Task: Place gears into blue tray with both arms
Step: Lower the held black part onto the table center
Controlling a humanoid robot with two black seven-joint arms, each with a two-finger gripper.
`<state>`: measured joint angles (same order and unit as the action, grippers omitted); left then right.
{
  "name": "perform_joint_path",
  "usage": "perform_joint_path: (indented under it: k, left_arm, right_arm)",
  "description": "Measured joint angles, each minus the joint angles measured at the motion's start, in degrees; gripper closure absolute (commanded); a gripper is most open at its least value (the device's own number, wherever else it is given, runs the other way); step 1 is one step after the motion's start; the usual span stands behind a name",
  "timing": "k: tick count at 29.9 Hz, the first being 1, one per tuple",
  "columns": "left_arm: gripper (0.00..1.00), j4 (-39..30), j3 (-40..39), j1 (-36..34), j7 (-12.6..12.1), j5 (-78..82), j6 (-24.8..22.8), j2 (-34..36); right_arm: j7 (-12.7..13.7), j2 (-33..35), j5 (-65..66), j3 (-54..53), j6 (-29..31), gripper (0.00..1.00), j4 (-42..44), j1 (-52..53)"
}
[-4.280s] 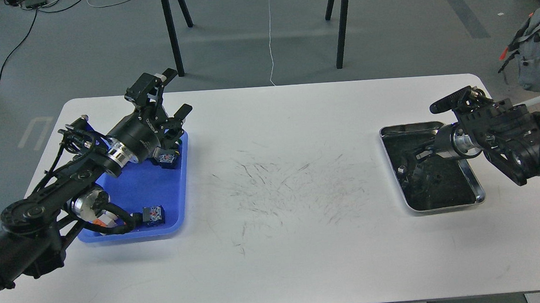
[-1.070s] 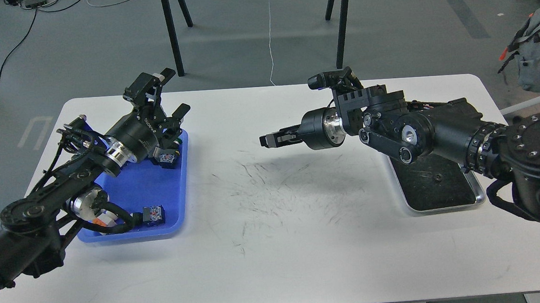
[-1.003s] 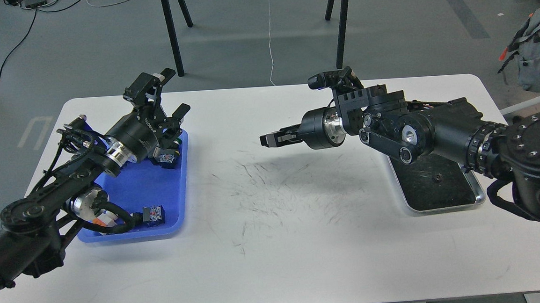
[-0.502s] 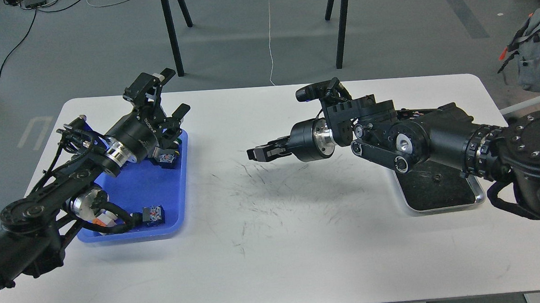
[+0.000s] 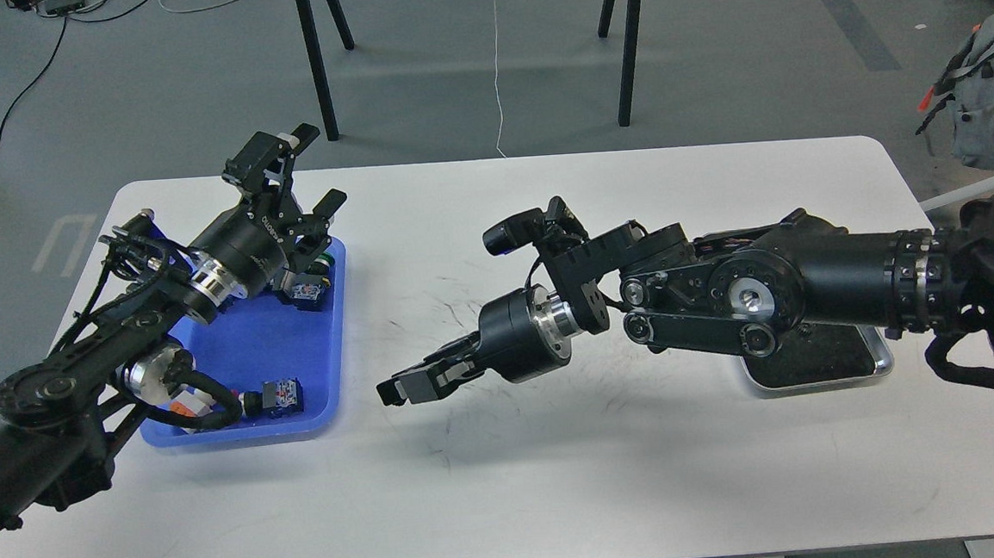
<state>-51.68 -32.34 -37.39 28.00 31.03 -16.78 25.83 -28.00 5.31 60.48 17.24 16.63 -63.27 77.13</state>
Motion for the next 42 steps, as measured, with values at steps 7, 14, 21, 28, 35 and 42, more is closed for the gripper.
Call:
perform_joint_path:
  k: [7, 14, 21, 28, 35, 42]
  left_arm:
    - [0.00, 0.00, 0.00, 0.04, 0.00, 0.00, 0.03, 0.26]
    - [0.00, 0.01, 0.00, 0.12, 0.00, 0.00, 0.16, 0.05]
    - [0.00, 0.06, 0.00, 0.13, 0.00, 0.00, 0.17, -0.01]
    - [0.00, 0.09, 0.00, -0.21, 0.00, 0.05, 0.17, -0.08]
    - [0.00, 0.34, -0.01, -0.55, 0.00, 0.08, 0.19, -0.16]
    - [0.00, 0.55, -0.01, -0.57, 0.00, 0.09, 0.23, -0.25]
  right_arm:
    - [0.00, 1.10, 6.49, -0.07, -0.23, 0.85, -2.98, 1.95]
    - [0.00, 0.99, 13.58, 0.21, -1.62, 0.85, -1.91, 0.69]
    - [0.00, -1.50, 18.09, 0.51, -3.36, 0.85, 3.89, -1.35]
    - [0.01, -5.07, 21.31, 0.52, -4.08, 0.85, 10.89, -3.57]
    - [0.01, -5.31, 25.66, 0.78, -4.32, 0.85, 15.32, -5.24]
    - [0.01, -5.31, 27.58, 3.34, -5.50, 0.85, 15.67, -6.14]
